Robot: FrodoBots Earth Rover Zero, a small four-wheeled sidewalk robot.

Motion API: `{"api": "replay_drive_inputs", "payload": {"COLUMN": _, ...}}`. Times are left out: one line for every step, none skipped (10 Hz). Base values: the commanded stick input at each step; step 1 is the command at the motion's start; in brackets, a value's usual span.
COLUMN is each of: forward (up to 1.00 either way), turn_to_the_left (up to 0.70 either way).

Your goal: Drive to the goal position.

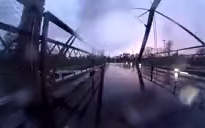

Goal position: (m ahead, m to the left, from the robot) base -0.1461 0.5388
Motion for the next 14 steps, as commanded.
{"api": "replay_drive_inputs", "payload": {"forward": 0.0, "turn_to_the_left": 0.0}}
{"api": "replay_drive_inputs", "payload": {"forward": 0.0, "turn_to_the_left": 0.0}}
{"api": "replay_drive_inputs", "payload": {"forward": 0.0, "turn_to_the_left": 0.0}}
{"api": "replay_drive_inputs", "payload": {"forward": 0.0, "turn_to_the_left": 0.0}}
{"api": "replay_drive_inputs", "payload": {"forward": 0.0, "turn_to_the_left": 0.0}}
{"api": "replay_drive_inputs", "payload": {"forward": 0.0, "turn_to_the_left": 0.0}}
{"api": "replay_drive_inputs", "payload": {"forward": 0.01, "turn_to_the_left": 0.0}}
{"api": "replay_drive_inputs", "payload": {"forward": 0.05, "turn_to_the_left": 0.0}}
{"api": "replay_drive_inputs", "payload": {"forward": 0.14, "turn_to_the_left": 0.0}}
{"api": "replay_drive_inputs", "payload": {"forward": 0.7, "turn_to_the_left": 0.0}}
{"api": "replay_drive_inputs", "payload": {"forward": 0.7, "turn_to_the_left": 0.0}}
{"api": "replay_drive_inputs", "payload": {"forward": 0.7, "turn_to_the_left": 0.0}}
{"api": "replay_drive_inputs", "payload": {"forward": 0.7, "turn_to_the_left": 0.0}}
{"api": "replay_drive_inputs", "payload": {"forward": 0.7, "turn_to_the_left": 0.0}}
